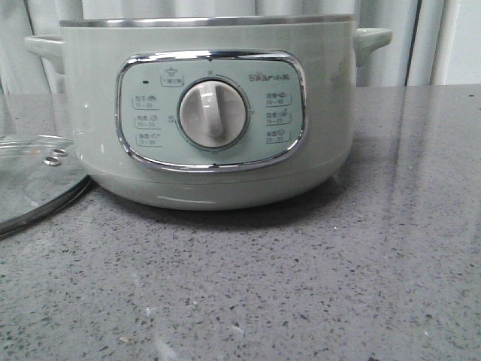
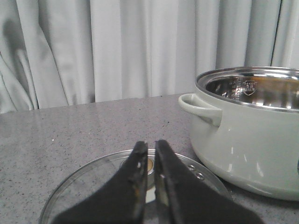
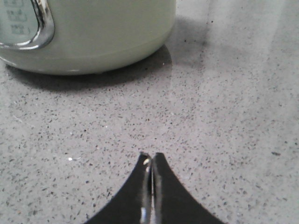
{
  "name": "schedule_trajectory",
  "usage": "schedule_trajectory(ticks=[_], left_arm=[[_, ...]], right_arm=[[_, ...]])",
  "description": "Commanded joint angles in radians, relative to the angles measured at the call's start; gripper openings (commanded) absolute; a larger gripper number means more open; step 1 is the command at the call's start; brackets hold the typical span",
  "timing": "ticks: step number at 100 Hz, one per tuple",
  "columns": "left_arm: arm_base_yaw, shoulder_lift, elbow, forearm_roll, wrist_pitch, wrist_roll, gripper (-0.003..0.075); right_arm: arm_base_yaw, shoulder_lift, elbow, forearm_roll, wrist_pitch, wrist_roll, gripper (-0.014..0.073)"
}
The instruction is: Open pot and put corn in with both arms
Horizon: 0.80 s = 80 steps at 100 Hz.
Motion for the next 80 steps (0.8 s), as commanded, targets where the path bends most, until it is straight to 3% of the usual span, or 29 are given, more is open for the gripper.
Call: schedule_trajectory(ticks=[1,10,27,42,58,80], left_arm=[[0.006,-0.027,-0.002,-0.01,-0.082,-0.003,-0.002],[0.028,-0.027,0.051,-0.01,-0.146,-0.003,-0.002],[0.106,-0.027,0.2,-0.01,-0.403,-0.003,-0.002],[0.2,-0.029,0.302,-0.01,-0.503,-0.003,-0.002],[0.266,-0.029,0.299,-0.01,-0.342,-0.003,-0.002],[0.271,-0.029,0.299,-0.028,-0.077,-0.003,-0.002]], right_arm=[[0.0,0.007,-0.023,-0.008,-0.08,-0.009,-0.007],[0.0,0.007,-0.023,-0.008,-0.08,-0.009,-0.007],[0.0,0.007,-0.023,-0.008,-0.08,-0.009,-0.007],[0.0,0.007,-0.023,-0.008,-0.08,-0.009,-0.007],[0.0,0.007,-0.023,-0.008,-0.08,-0.009,-0.007],[0.0,0.007,-0.023,-0.008,-0.08,-0.009,-0.007]])
